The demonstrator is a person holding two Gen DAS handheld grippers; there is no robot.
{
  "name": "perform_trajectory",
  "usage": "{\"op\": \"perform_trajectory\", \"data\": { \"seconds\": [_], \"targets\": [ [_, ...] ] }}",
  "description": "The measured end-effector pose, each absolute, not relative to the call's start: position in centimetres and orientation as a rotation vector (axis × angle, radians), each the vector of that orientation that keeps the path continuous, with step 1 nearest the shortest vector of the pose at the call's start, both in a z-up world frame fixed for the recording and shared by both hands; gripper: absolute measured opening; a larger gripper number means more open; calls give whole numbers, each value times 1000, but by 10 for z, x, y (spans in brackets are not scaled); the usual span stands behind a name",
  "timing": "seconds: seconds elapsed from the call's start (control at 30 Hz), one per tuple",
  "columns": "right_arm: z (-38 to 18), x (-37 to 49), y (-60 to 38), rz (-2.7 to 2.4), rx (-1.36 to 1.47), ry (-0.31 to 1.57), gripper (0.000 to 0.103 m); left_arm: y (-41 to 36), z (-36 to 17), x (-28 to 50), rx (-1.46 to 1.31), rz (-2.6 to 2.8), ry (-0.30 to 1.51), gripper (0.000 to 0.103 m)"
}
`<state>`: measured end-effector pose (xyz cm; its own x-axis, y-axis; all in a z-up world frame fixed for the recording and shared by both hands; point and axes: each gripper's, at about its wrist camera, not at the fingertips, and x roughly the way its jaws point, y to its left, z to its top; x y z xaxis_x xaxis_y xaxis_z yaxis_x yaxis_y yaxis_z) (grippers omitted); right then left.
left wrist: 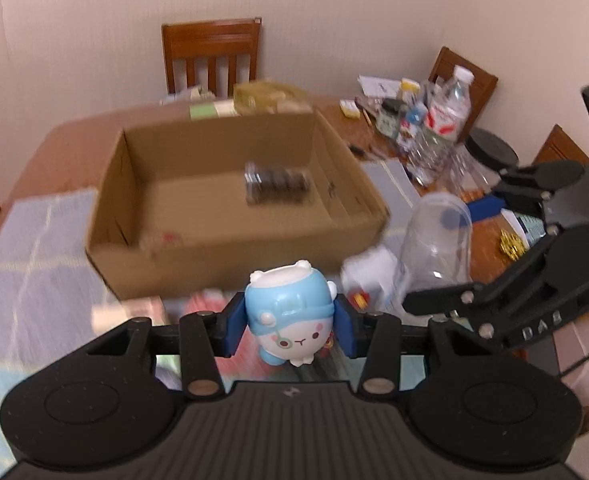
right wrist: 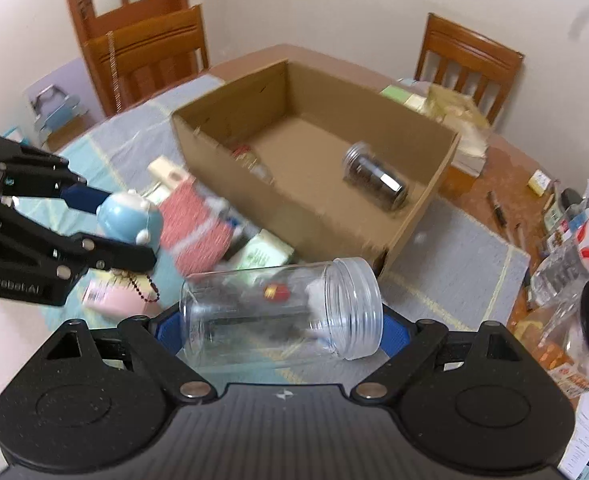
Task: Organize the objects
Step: 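Drop the figurine and clear jar into the box, opening both tools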
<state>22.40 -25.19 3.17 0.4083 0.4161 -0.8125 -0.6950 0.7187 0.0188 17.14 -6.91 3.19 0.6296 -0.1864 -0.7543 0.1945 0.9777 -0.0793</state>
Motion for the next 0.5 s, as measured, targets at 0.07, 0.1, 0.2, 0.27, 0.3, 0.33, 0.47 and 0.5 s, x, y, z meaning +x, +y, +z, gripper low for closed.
{"op": "perform_trajectory", "data": {
  "seconds": [0.07,0.1,0.2,0.27,0.3,0.33,0.47,0.5],
  "targets": [
    [37,233,-246,701,-331,891,94,-63,38,187,23,-222,852,45],
    [41,238,-243,692,-323,884,94,-59,40,195,32,-222,841,45],
    [46,252,-233,669,-304,865,94,-51,45,221,55,-220,823,45],
    [48,263,-226,649,-286,860,94,-44,46,239,52,-225,820,45],
    [49,268,-223,639,-280,860,94,-41,45,248,52,-224,817,45],
    [48,273,-219,627,-276,861,94,-39,45,256,55,-225,816,45],
    [46,291,-205,593,-260,871,94,-30,38,286,57,-232,830,45],
    [45,295,-202,583,-254,874,94,-29,35,292,57,-235,836,45]
  ]
}}
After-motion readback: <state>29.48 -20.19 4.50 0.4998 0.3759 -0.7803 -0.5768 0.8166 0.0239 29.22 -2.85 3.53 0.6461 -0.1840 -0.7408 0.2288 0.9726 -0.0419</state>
